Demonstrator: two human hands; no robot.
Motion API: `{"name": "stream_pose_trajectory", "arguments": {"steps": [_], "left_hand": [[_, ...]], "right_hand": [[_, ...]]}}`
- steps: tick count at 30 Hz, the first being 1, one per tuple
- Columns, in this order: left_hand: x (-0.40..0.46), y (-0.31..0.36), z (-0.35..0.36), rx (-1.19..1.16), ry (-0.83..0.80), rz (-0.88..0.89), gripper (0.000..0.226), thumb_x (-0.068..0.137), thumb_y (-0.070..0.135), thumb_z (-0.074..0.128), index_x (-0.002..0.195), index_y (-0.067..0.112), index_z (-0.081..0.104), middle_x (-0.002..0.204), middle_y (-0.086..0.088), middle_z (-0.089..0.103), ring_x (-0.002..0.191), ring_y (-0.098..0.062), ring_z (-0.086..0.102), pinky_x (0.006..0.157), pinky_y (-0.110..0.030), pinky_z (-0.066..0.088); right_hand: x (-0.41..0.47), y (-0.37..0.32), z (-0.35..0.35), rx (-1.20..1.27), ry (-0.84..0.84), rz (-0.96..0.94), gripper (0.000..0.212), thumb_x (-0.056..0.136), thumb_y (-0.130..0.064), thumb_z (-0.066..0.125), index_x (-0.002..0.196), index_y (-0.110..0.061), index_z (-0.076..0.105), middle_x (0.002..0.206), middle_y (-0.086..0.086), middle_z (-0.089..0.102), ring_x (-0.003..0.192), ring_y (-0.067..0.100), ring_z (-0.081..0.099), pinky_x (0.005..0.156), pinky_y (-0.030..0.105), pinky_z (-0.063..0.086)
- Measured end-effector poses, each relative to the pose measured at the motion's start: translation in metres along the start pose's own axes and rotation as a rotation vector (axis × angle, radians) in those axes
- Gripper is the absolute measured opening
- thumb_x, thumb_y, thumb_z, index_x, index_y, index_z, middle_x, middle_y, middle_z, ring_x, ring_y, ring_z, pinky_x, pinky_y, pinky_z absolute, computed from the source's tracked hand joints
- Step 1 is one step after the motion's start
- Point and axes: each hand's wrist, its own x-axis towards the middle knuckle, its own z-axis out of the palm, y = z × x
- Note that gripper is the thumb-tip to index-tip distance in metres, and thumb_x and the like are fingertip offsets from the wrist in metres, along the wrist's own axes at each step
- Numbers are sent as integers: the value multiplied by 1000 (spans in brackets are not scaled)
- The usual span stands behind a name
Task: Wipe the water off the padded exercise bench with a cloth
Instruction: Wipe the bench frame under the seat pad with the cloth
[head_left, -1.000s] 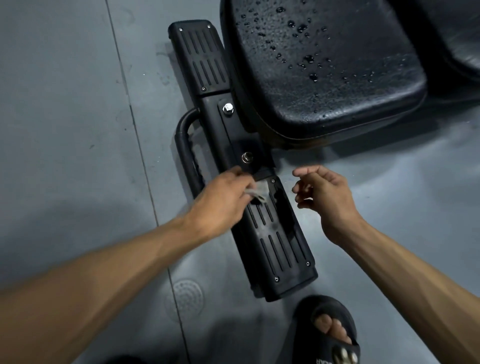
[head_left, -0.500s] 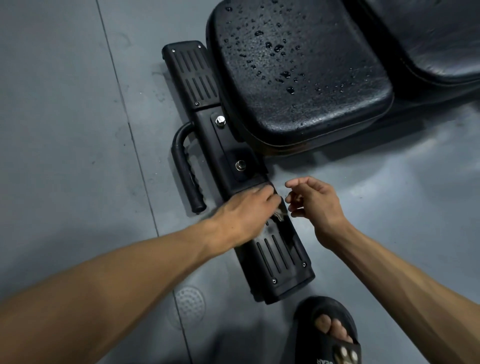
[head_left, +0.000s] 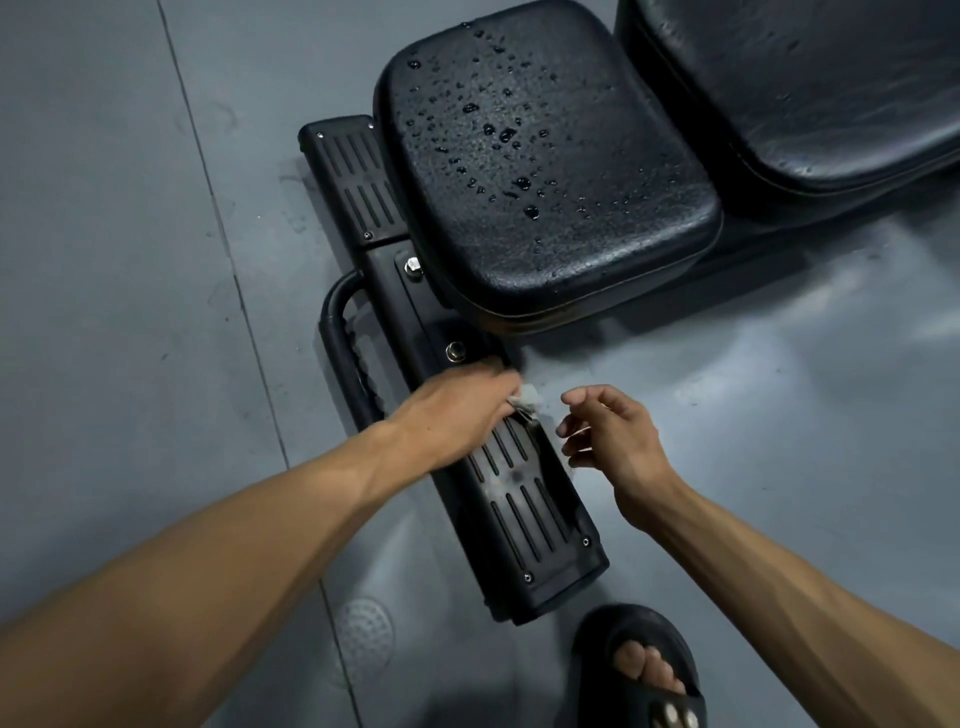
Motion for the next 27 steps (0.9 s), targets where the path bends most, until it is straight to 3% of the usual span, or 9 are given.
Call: {"name": "stream_pose_trajectory", "arguments": {"steps": [2,4,6,9,11,15,18,22,27], "left_hand": [[-3,-2,-7,-57,18,-68,10,102,29,57,104,21,61,99,7,56,93,-19,57,75,-30,39],[-10,6,-11,-129,-31,-18,9,100,33,62,103,25,65,93,13,56,87,-12,57,72,-28,39],[-21,13,-13,-260,-19,8,8,98,33,66,103,27,68,89,13,60,79,-6,56,69,-24,42],[-35,14,-20,-582,102,-91,7,97,27,70,103,28,72,89,9,70,77,-7,61,70,-21,46],[-42,14,-27,-784,117,-124,12,97,26,70,107,22,74,95,2,74,82,-17,65,77,-31,50],[-56,22,-39,-1122,191,-184,26,90,20,68,112,6,71,103,-19,73,93,-17,69,86,-25,56],[-63,32,-42,-1179,233,-212,26,88,18,68,110,4,69,99,-14,76,89,-17,73,80,-24,58],[-63,46,-44,-1134,210,-168,15,93,21,68,102,10,70,82,-7,74,73,-14,69,69,-23,55],[-61,51,-60,-1004,304,-143,20,92,28,64,106,16,72,89,-10,77,74,-21,73,69,-27,58]], "right_hand": [[-2,-2,-5,4,-10,-21,21,98,-2,47,107,-7,66,77,9,66,59,17,59,56,29,48],[-5,-5,-7,4,-63,-48,25,96,3,49,110,-10,66,87,10,68,66,17,63,60,28,52],[-7,-10,-5,31,-157,-79,31,94,7,50,114,-11,65,95,9,70,79,21,66,72,32,56],[-11,-20,-1,93,-300,-70,38,82,-7,55,118,-12,68,107,7,76,98,25,66,94,41,52],[-17,-27,-1,189,-453,-17,42,83,-17,55,123,-12,69,114,7,74,104,24,64,100,42,50],[-36,-37,-1,313,-716,-52,48,89,-18,60,134,-2,57,98,-1,74,92,12,70,99,38,53],[-44,-39,3,377,-636,-76,42,84,-9,72,123,3,61,94,7,72,84,16,70,84,32,57],[-51,-47,-11,264,-477,-248,12,82,-14,76,89,-14,66,83,10,67,79,26,58,73,35,49],[-53,-77,-61,108,23,-649,10,90,-11,68,89,-15,60,88,2,68,72,15,55,61,27,47]]}}
